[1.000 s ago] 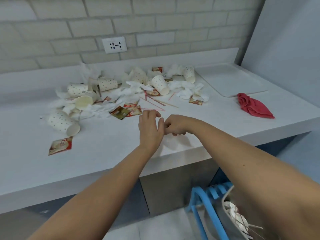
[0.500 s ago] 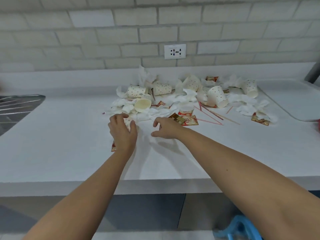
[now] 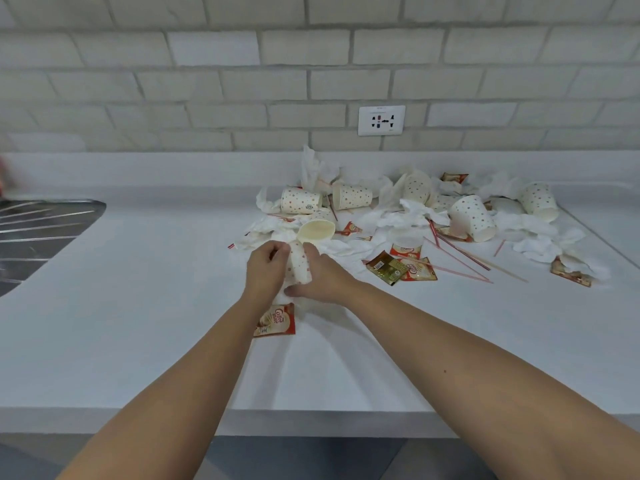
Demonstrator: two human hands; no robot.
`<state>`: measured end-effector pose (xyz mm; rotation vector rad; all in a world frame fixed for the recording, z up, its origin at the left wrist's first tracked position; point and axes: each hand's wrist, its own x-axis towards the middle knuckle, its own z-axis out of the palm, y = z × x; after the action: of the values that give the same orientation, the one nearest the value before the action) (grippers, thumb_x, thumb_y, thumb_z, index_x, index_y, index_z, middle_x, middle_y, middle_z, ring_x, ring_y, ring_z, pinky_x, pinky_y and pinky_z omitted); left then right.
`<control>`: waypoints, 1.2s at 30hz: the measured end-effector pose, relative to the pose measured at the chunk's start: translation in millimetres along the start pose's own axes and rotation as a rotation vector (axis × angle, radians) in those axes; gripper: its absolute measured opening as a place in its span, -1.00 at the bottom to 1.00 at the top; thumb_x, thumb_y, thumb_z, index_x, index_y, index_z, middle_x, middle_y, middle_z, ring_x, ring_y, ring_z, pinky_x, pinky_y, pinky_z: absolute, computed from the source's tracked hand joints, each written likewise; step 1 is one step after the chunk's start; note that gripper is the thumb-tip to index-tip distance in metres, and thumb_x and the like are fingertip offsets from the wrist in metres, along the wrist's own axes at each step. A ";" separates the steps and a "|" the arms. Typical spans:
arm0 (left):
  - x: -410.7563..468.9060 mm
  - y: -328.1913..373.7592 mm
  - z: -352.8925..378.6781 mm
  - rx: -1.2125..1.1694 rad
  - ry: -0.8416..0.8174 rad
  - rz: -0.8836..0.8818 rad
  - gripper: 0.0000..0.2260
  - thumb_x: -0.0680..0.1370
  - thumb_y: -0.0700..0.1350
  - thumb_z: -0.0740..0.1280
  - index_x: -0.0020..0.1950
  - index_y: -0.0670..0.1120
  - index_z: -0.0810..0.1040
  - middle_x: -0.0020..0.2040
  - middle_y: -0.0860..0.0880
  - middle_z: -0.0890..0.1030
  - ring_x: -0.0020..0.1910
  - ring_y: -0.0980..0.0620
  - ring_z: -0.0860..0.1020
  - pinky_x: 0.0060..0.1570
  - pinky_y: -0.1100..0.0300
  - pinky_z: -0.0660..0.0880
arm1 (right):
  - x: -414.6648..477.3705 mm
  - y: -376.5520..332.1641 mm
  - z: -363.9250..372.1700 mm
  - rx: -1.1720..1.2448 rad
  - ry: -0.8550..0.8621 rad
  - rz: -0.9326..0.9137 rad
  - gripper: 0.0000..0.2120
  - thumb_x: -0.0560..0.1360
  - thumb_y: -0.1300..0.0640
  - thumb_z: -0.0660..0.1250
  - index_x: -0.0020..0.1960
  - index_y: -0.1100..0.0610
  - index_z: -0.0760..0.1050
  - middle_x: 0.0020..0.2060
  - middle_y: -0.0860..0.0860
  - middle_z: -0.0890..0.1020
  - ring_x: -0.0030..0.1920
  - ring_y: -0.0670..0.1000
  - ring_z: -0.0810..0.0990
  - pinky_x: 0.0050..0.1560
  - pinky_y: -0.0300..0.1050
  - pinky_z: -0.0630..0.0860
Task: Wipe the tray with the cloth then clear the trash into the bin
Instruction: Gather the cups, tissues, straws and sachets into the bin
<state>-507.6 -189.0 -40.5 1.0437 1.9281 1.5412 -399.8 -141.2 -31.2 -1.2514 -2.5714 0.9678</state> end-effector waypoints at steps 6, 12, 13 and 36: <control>17.0 23.7 36.8 -0.156 -0.132 0.004 -0.83 0.57 -0.14 0.24 -0.21 -0.08 0.50 -0.28 0.05 0.51 -0.24 0.11 0.44 -0.22 0.26 0.35 | 3.2 20.3 -25.4 0.025 0.151 0.088 -0.04 0.39 0.02 0.44 0.53 0.08 -0.16 0.23 0.15 0.50 0.15 0.15 0.55 0.07 0.06 0.55; 40.2 43.7 73.0 -0.135 -0.097 -0.123 -0.83 0.59 -0.04 0.20 0.09 -0.07 0.49 -0.02 0.03 0.47 -0.03 0.03 0.41 -0.11 0.23 0.34 | -15.9 55.4 -49.7 -0.052 0.178 0.180 -0.04 0.38 0.00 0.44 0.54 0.06 -0.12 0.29 0.13 0.43 0.22 0.17 0.48 0.11 0.03 0.51; 42.8 47.2 78.5 -0.148 -0.092 -0.166 -0.79 0.59 -0.03 0.19 0.16 -0.09 0.48 0.04 0.01 0.45 -0.01 0.02 0.39 -0.06 0.19 0.32 | -19.1 60.4 -53.0 -0.061 0.183 0.196 -0.05 0.38 -0.01 0.44 0.54 0.07 -0.11 0.30 0.14 0.42 0.24 0.17 0.47 0.13 0.03 0.50; -41.6 104.5 160.1 -0.106 0.030 0.123 -0.78 0.57 -0.19 0.19 0.16 -0.17 0.55 0.16 -0.05 0.55 0.08 0.05 0.50 0.07 0.27 0.40 | -154.2 155.1 -120.7 -0.059 0.350 0.383 -0.07 0.37 0.03 0.47 0.53 0.07 -0.05 0.29 0.11 0.44 0.28 0.14 0.44 0.12 0.00 0.47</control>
<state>-334.4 -115.0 12.3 1.1168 1.8094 1.7160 -152.0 -125.9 -3.6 -1.7911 -2.1502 0.6507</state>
